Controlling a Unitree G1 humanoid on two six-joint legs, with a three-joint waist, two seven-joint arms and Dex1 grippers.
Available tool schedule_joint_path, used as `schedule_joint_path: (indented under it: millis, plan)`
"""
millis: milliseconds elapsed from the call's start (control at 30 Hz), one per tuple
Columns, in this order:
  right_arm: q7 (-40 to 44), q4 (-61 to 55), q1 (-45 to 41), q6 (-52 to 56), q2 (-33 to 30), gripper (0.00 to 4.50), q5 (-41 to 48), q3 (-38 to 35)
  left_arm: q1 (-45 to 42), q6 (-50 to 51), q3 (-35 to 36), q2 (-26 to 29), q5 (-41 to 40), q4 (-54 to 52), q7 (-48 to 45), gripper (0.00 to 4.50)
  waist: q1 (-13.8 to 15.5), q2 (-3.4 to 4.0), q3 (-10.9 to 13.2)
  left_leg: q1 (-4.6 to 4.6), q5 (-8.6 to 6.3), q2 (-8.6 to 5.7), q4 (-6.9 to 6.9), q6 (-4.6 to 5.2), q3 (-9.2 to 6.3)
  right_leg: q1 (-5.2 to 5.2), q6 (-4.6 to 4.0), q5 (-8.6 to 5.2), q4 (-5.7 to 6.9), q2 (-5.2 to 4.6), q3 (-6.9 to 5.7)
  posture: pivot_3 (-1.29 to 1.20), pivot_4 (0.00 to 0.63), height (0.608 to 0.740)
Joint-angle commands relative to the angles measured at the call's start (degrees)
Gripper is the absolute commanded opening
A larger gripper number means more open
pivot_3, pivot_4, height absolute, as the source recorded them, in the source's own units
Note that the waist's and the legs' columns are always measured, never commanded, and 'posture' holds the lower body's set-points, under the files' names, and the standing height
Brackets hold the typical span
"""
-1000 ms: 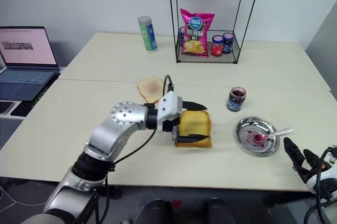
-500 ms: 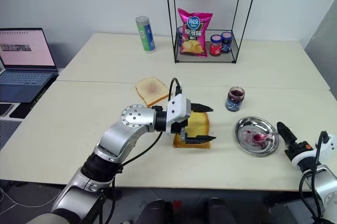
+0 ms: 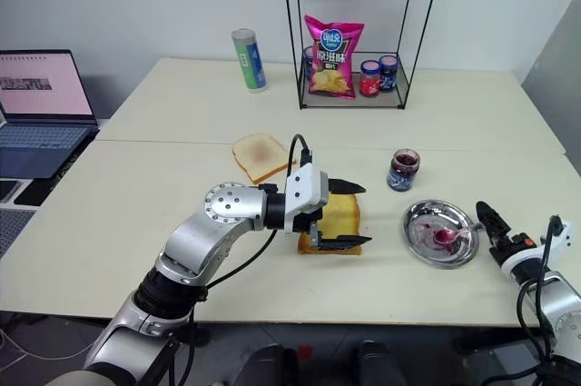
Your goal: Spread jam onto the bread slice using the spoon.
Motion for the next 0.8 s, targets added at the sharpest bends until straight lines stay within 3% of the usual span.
schedule_joint_path:
  millis: [33, 533, 800]
  plan:
    - [0.6, 0.8, -1.8, -0.6, 0.2, 3.53, -1.6, 1.2, -1.3, -0.8, 0.1, -0.2, 0.0, -0.8, 0.1, 4.50, 0.0, 0.00, 0.0, 0.01, 0.00, 0.00, 0.00, 0.00, 0.01, 0.00, 0.01, 0.01, 0.01, 0.00, 0.01, 0.00, 0.150, 0.740]
    - [1.3, 0.2, -0.1, -1.0, 0.2, 0.11, -2.5, -0.5, 0.7, 0.9, -0.4, -0.1, -0.5, -3.8, 0.8, 4.50, 0.2, -0.01, 0.0, -0.03, 0.00, -0.02, -0.01, 0.00, 0.01, 0.05, 0.05, 0.03, -0.12, -0.05, -0.01, 0.00, 0.150, 0.740]
    - [1.1, -2.6, 0.9, -0.5, -0.2, 0.03, -1.6, -1.3, 0.3, 0.3, 0.2, 0.2, -0.3, -2.5, 0.3, 4.50, 0.3, 0.00, 0.0, -0.02, 0.00, -0.04, -0.04, 0.00, 0.00, 0.08, 0.09, 0.05, -0.17, -0.08, -0.02, 0.00, 0.150, 0.740]
